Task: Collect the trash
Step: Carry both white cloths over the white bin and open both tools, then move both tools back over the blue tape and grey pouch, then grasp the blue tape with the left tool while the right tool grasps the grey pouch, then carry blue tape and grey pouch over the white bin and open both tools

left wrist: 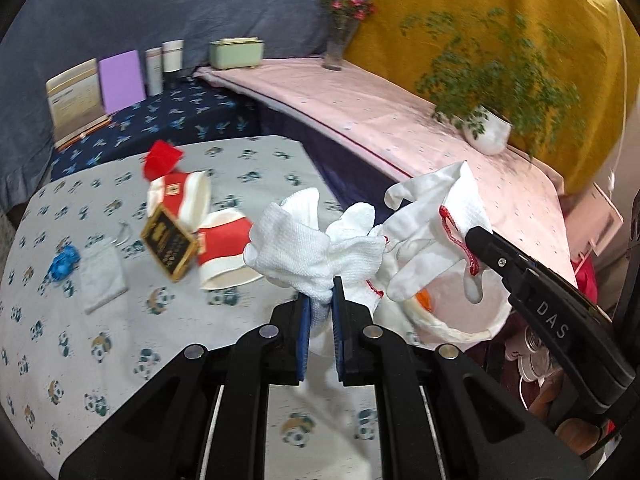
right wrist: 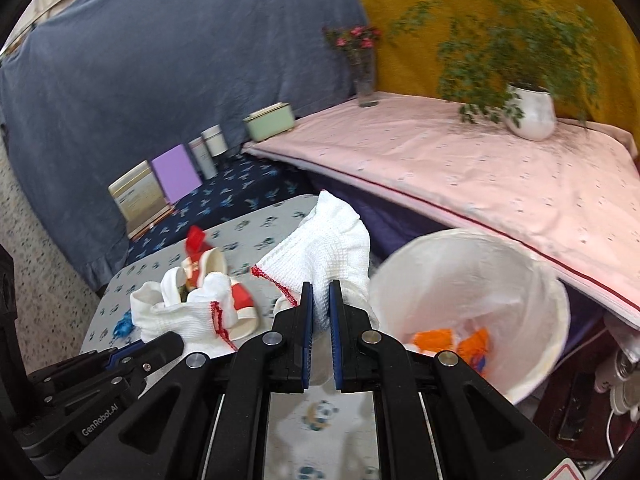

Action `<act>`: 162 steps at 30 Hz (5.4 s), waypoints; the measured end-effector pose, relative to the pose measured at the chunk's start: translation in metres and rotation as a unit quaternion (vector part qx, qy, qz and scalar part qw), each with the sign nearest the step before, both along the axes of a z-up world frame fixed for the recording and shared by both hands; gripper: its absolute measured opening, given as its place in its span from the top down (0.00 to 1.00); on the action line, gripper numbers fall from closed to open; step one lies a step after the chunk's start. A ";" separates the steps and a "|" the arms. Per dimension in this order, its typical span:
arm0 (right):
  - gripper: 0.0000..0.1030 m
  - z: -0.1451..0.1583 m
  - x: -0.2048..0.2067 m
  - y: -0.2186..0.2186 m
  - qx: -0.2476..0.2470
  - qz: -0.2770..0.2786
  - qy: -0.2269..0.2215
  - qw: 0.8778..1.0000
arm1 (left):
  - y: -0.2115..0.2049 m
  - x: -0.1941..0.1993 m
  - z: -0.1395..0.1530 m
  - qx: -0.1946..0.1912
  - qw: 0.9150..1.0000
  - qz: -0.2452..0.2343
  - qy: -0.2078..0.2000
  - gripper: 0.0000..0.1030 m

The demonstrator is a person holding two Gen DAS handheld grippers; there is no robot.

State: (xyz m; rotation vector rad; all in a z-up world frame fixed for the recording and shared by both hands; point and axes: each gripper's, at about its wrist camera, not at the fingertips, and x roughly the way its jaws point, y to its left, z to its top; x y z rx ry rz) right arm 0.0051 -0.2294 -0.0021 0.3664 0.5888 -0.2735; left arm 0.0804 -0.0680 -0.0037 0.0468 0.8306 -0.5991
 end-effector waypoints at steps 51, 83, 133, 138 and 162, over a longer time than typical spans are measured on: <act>0.82 -0.053 -0.054 -0.130 0.053 -0.124 0.014 0.991 | -0.154 -0.006 -0.033 0.047 0.995 -0.084 0.009 0.48; 0.58 -0.030 0.001 -0.016 0.006 -0.022 0.025 0.999 | -0.005 0.031 -0.034 0.017 0.998 0.051 0.029 0.46; 0.46 -0.108 0.194 0.275 -0.050 0.240 0.145 0.958 | 0.270 0.154 -0.101 0.042 0.961 0.267 0.054 0.19; 0.46 -0.123 0.210 0.284 -0.058 0.250 0.159 0.953 | 0.272 0.174 -0.110 0.042 0.962 0.265 0.059 0.19; 0.95 -0.119 0.201 0.285 -0.062 0.264 0.148 0.951 | 0.244 0.174 -0.120 0.023 0.973 0.213 0.087 0.75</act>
